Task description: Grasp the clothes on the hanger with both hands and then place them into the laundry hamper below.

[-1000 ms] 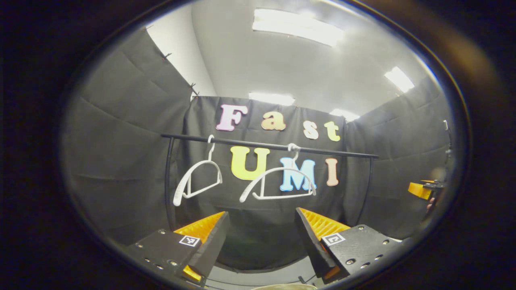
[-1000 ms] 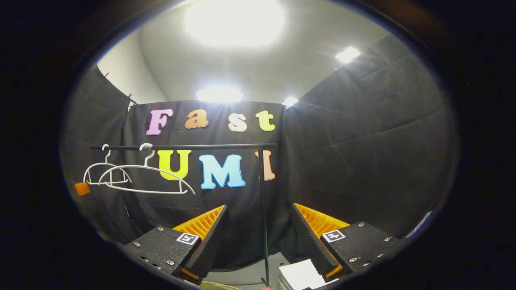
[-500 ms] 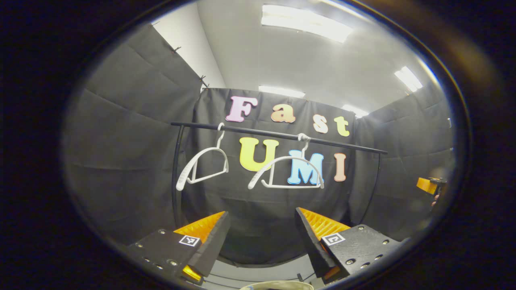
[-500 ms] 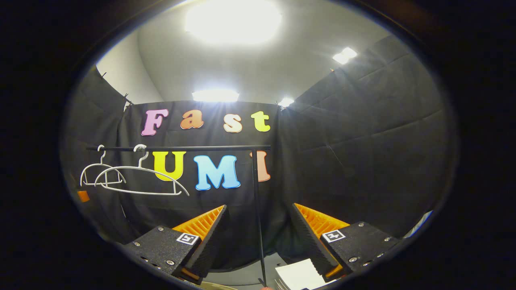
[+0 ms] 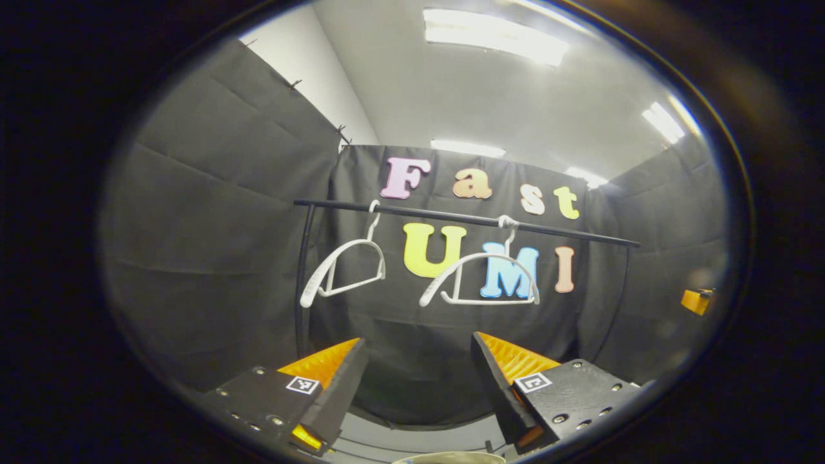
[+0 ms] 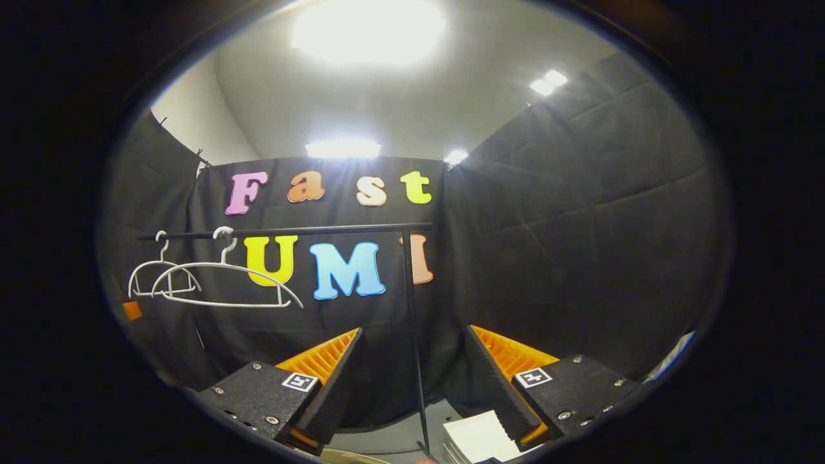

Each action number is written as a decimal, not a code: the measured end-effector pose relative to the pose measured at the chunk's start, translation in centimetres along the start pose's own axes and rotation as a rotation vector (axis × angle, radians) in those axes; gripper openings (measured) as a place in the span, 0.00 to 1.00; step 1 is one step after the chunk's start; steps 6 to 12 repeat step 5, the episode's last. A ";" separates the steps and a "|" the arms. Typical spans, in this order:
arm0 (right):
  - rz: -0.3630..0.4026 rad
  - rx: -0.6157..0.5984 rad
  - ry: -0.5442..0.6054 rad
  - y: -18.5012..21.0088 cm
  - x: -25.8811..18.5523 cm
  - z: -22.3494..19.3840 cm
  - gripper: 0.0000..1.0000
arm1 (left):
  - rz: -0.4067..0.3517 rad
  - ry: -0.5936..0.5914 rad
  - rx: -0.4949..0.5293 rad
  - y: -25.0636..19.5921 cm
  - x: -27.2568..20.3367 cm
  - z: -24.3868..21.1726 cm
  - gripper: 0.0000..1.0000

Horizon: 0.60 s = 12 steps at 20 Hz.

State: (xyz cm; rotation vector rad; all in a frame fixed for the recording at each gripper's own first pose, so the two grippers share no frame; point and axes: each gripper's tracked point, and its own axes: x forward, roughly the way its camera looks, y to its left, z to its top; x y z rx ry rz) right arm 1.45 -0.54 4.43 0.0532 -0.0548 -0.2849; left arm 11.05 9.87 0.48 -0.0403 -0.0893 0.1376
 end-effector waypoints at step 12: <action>0.010 0.000 0.004 0.2 -0.3 0.2 0.95 | -0.024 0.026 -0.009 -0.1 0.0 -1.8 0.93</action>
